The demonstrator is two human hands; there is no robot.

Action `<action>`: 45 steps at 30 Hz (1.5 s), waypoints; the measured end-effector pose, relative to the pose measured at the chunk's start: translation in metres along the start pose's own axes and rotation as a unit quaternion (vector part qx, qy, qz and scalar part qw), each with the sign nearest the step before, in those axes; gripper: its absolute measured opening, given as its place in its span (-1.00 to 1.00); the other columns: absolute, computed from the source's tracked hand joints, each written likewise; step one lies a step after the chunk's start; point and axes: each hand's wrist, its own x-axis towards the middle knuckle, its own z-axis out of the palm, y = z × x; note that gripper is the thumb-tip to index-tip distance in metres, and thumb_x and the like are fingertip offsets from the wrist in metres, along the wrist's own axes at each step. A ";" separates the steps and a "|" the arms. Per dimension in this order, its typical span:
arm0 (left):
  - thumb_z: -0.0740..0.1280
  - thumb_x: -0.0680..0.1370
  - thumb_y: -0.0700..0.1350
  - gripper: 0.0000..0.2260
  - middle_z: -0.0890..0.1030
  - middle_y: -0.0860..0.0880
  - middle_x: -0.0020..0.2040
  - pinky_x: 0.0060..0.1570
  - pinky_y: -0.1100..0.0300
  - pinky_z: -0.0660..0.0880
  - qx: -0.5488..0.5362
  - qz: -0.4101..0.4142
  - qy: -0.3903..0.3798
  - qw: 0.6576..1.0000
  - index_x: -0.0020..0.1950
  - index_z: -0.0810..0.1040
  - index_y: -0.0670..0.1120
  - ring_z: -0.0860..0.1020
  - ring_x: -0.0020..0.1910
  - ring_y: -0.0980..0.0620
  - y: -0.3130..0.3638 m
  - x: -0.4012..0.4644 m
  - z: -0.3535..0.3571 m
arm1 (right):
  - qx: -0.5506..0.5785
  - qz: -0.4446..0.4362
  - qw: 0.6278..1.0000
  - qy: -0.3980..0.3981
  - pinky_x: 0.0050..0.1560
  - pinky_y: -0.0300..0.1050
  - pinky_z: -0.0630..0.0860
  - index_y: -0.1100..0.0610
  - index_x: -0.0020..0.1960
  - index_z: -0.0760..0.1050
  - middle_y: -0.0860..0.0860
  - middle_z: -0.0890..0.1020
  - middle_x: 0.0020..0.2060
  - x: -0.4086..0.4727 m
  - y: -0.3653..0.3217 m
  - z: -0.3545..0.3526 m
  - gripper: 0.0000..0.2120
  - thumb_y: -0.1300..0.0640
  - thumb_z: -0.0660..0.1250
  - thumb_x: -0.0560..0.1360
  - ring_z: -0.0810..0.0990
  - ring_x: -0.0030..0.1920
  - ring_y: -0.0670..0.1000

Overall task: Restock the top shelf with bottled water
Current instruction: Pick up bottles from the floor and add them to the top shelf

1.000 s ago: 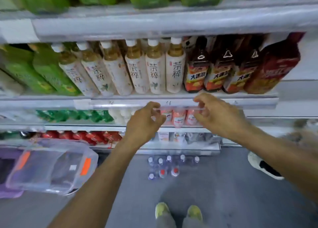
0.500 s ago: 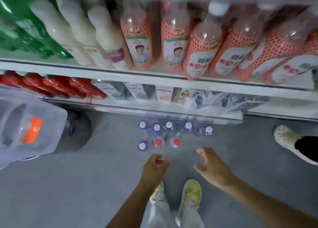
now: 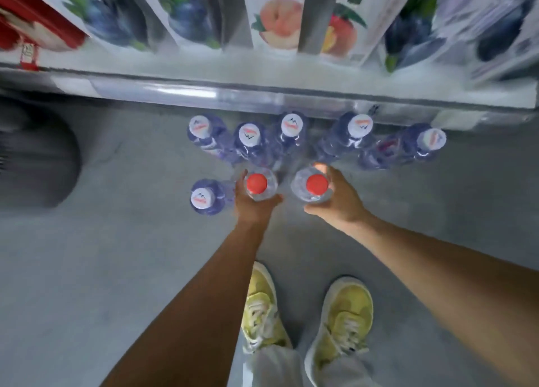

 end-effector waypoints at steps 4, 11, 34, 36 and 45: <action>0.60 0.28 -0.31 -0.40 0.59 -0.06 0.10 0.18 0.06 0.49 -0.019 -0.001 0.017 1.000 0.27 0.49 -0.19 0.56 0.08 -0.06 -0.005 -0.001 0.001 | -0.017 -0.030 0.998 0.047 0.12 0.02 0.52 0.03 0.27 0.47 0.00 0.63 0.08 0.006 0.001 0.005 -0.32 0.12 0.62 0.20 0.60 0.06 0.06; 0.57 0.18 -0.06 -0.46 0.66 0.05 -0.01 -0.03 0.19 0.52 0.015 -0.041 -0.115 0.992 0.14 0.57 -0.02 0.63 -0.02 0.08 0.025 -0.057 -0.023 | -0.001 -0.005 0.999 0.044 0.07 -0.14 0.45 0.07 0.27 0.48 -0.03 0.62 0.04 -0.050 -0.030 -0.023 -0.36 0.15 0.62 0.24 0.57 0.03 0.01; 0.45 0.19 0.42 -0.26 0.70 -0.16 0.05 0.15 -0.12 0.56 -0.144 -0.018 -0.256 0.956 0.18 0.64 -0.05 0.68 0.04 -0.18 0.400 -0.348 -0.221 | 0.274 0.009 0.962 0.003 0.01 -0.05 0.54 0.00 0.04 0.57 -0.05 0.72 -0.11 -0.320 -0.380 -0.254 -0.83 -0.03 0.42 0.49 0.67 -0.02 0.03; 0.39 0.24 0.39 -0.31 0.70 -0.15 0.07 0.15 -0.13 0.57 -0.163 0.008 -0.262 0.951 0.20 0.63 -0.03 0.68 0.04 -0.16 0.430 -0.379 -0.237 | 0.312 0.003 0.950 0.022 0.02 -0.06 0.57 0.05 0.18 0.47 -0.02 0.69 0.00 -0.348 -0.409 -0.268 -0.59 -0.17 0.41 0.46 0.68 -0.04 -0.01; 0.52 0.29 0.15 -0.45 0.70 -0.18 0.05 0.10 -0.13 0.59 -0.222 0.127 -0.278 0.926 0.21 0.62 -0.06 0.67 0.02 -0.18 0.532 -0.507 -0.311 | 0.402 -0.093 0.908 0.074 -0.21 0.01 0.66 0.10 0.16 0.43 0.10 0.73 -0.15 -0.477 -0.518 -0.336 -0.49 -0.05 0.56 0.34 0.73 -0.24 0.07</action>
